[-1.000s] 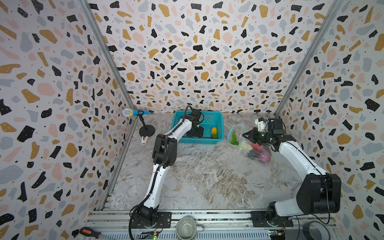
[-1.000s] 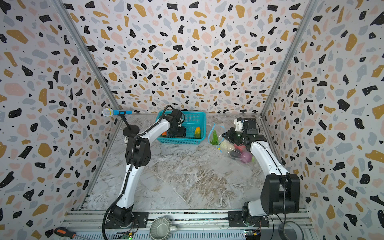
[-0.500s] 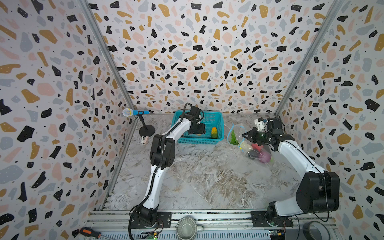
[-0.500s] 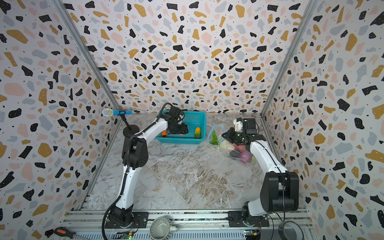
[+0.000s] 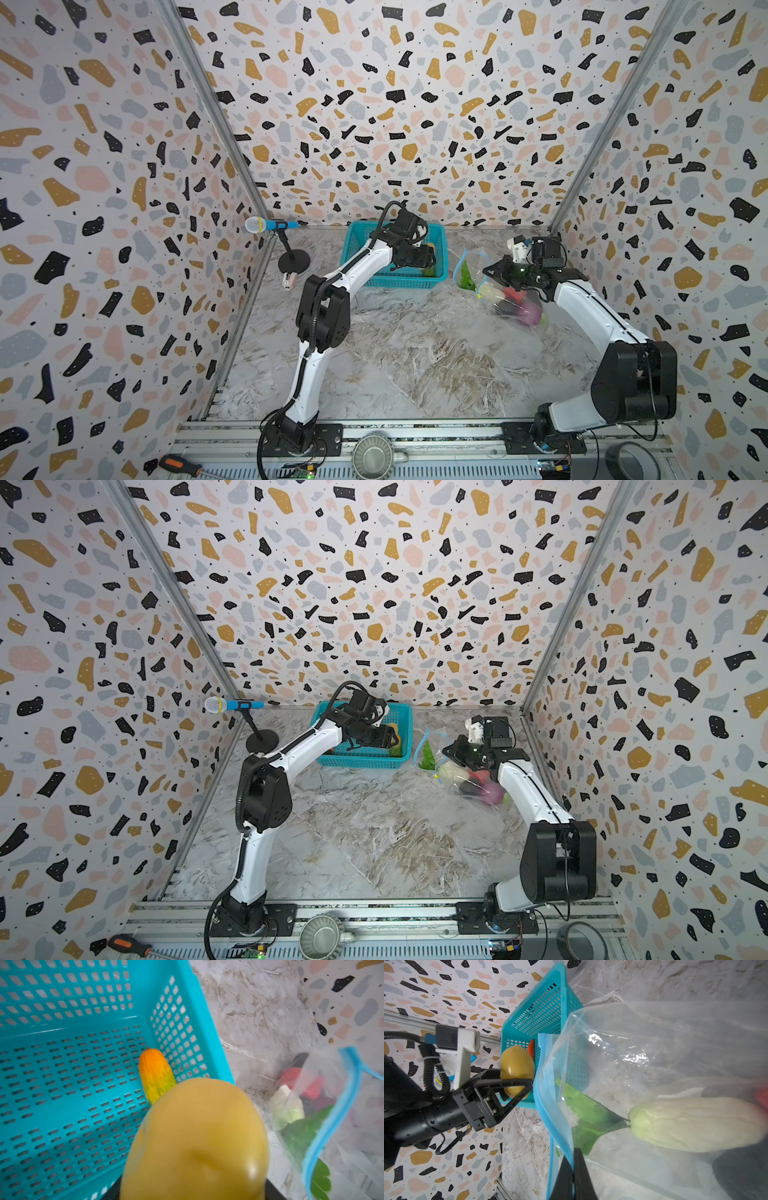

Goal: Place the food in the zip-top bag and seal the zipper
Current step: 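Lift the yellow potato and carry it to the bag mouth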

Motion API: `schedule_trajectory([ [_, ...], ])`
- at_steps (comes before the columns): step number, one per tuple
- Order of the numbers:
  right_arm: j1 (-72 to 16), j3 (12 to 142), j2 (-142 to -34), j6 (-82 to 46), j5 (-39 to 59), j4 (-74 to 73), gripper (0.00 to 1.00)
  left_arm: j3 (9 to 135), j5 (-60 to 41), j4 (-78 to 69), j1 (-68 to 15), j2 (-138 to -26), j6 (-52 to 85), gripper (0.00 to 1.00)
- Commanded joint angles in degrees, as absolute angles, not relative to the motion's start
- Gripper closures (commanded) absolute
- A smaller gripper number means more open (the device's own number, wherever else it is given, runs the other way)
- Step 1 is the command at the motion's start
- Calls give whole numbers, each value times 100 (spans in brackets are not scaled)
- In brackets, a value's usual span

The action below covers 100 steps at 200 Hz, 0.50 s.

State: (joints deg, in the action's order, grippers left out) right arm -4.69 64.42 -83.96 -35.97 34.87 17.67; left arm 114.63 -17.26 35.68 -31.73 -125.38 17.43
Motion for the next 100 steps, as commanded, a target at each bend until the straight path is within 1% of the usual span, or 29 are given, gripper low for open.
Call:
schedule_trajectory([
  [1,-536,6752,-8363,-3570,3323,1895,100,11308,-2099,3322,-3318,-12182,1590,49],
  [31,-537,6786,-8363,-3542,3282,1940,100,11018,-2269,3170,-3493,-11889,1556,49],
  [62,-539,6801,-8351,-3524,3244,1974,100,10652,-2691,2760,-3622,-11543,1689,49],
  [100,-561,6813,-8289,-3529,3213,1927,100,10641,-3035,2705,-3929,-11434,1567,49],
])
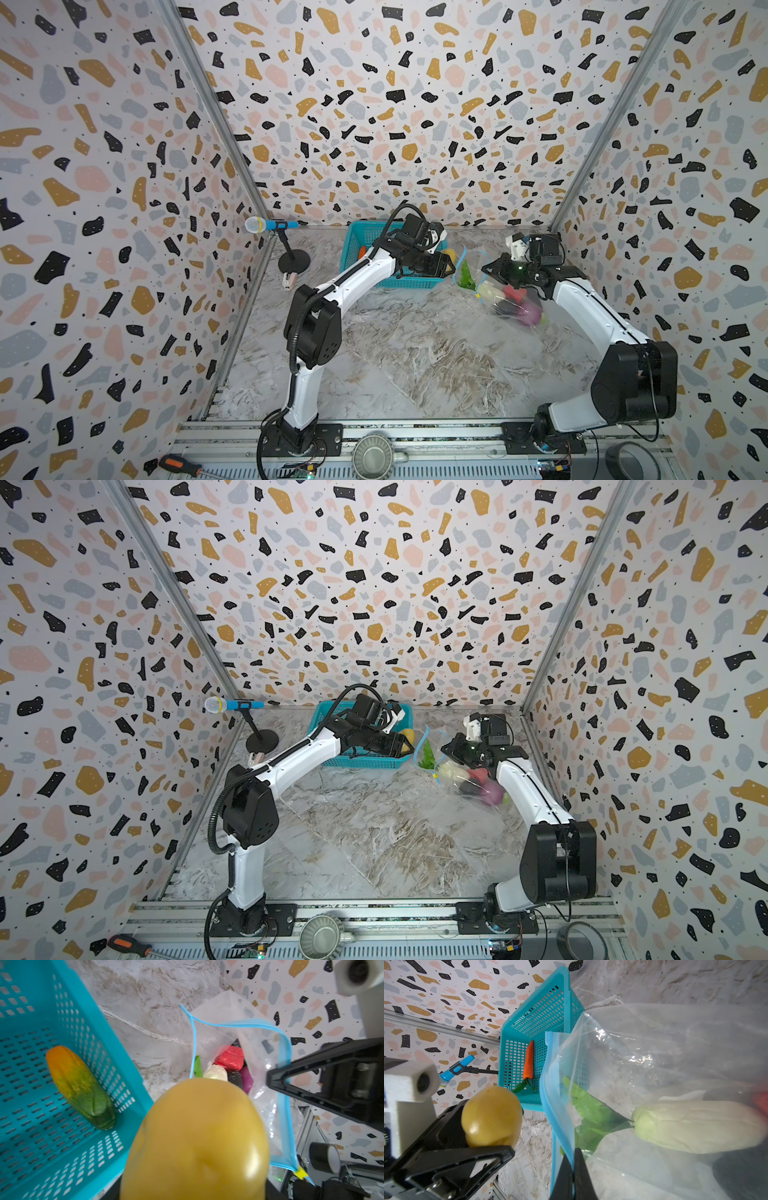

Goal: Place the food in the zip-top bag and seal the zipper
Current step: 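Lift the yellow potato and carry it to the bag mouth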

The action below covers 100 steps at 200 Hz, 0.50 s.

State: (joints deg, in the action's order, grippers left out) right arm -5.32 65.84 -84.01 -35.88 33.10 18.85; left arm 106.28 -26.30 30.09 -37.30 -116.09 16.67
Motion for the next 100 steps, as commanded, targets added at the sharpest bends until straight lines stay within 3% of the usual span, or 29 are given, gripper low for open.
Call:
schedule_trajectory([
  [1,-562,6812,-8289,-3527,3210,1926,100,10647,-3038,2711,-3933,-11434,1566,49],
  [100,-607,6701,-8072,-3568,3385,1721,100,11211,-3205,2585,-4174,-11964,1892,48],
])
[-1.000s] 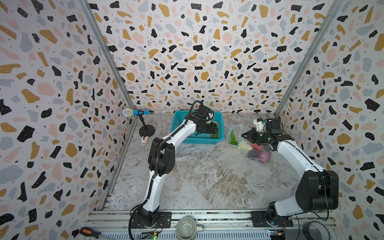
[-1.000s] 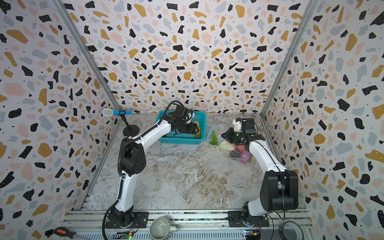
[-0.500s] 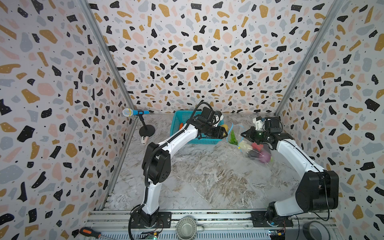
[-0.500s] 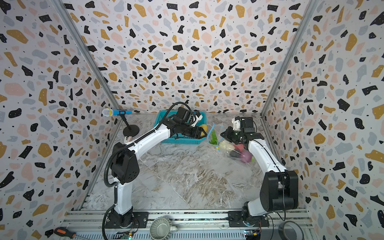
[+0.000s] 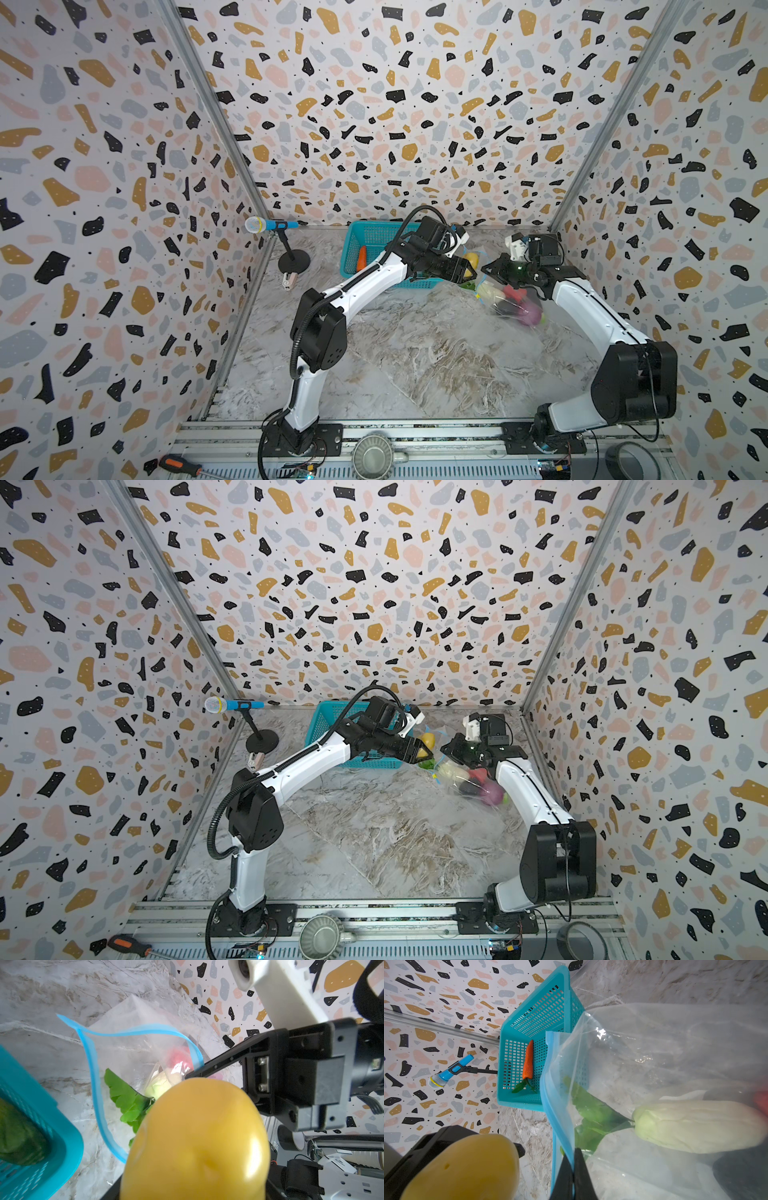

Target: Place the food in the zip-top bag and seal the zipper

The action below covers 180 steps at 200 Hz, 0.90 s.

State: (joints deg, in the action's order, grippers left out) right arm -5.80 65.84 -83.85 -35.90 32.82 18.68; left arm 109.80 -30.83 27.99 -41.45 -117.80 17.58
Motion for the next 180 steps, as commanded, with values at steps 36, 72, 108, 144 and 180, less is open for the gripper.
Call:
schedule_trajectory([
  [36,-598,6463,-7818,-3689,3582,1331,100,11638,-3304,2475,-4175,-12326,2168,49],
  [72,-598,6381,-7613,-3770,3634,1119,100,11707,-3348,2371,-4175,-12456,2276,49],
  [108,-609,6337,-7549,-3858,3706,952,100,11682,-3358,2386,-4175,-12485,2275,49],
  [144,-677,6353,-7584,-3910,3712,911,100,11694,-3362,2394,-4179,-12478,2277,49],
  [180,-722,6398,-7611,-3911,3691,936,100,11777,-3317,2494,-4199,-12496,2247,45],
])
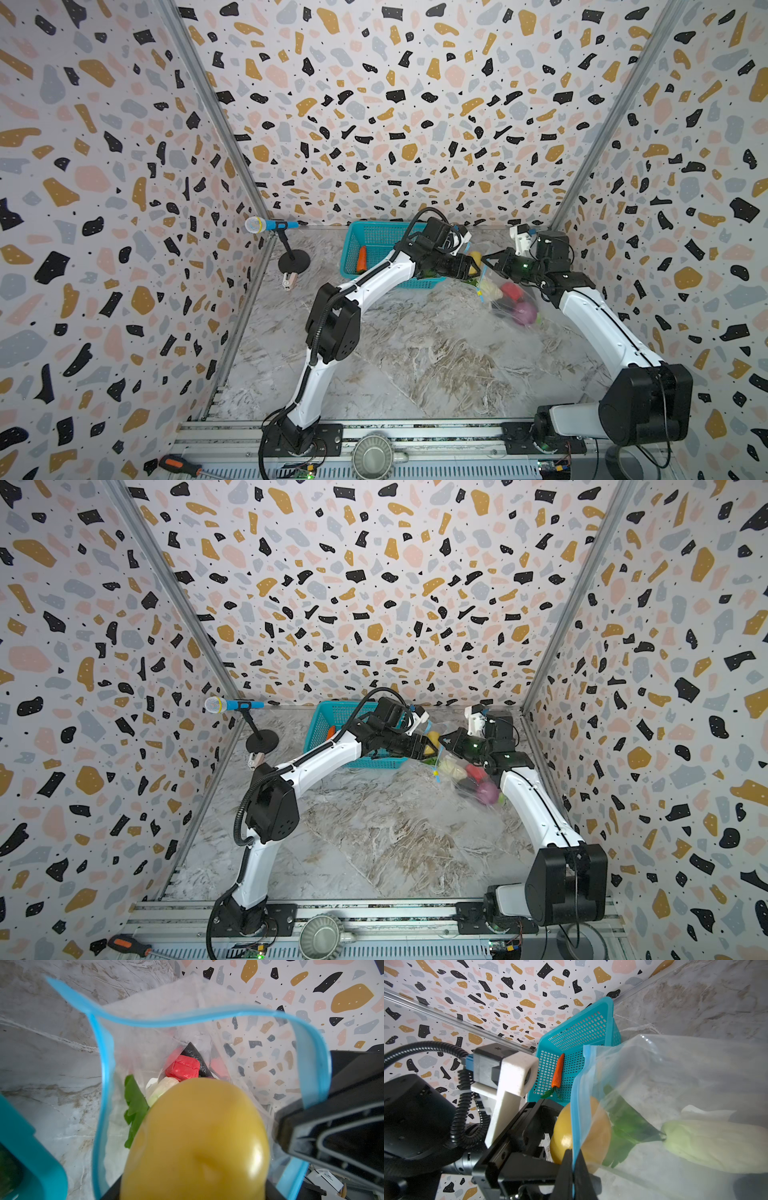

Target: Place the food in the zip-top bag and seal the zipper

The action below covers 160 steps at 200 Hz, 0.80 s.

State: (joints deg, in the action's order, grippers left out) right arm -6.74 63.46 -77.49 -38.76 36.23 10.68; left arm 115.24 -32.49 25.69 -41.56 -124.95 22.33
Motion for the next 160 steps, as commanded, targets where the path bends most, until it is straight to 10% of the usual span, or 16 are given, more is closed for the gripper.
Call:
schedule_trajectory([
  [1,-726,6403,-7611,-3911,3691,934,100,11782,-3315,2495,-4200,-12497,2244,45],
  [160,-731,6396,-7594,-3906,3665,967,100,11672,-3185,2522,-4210,-12446,2156,29],
])
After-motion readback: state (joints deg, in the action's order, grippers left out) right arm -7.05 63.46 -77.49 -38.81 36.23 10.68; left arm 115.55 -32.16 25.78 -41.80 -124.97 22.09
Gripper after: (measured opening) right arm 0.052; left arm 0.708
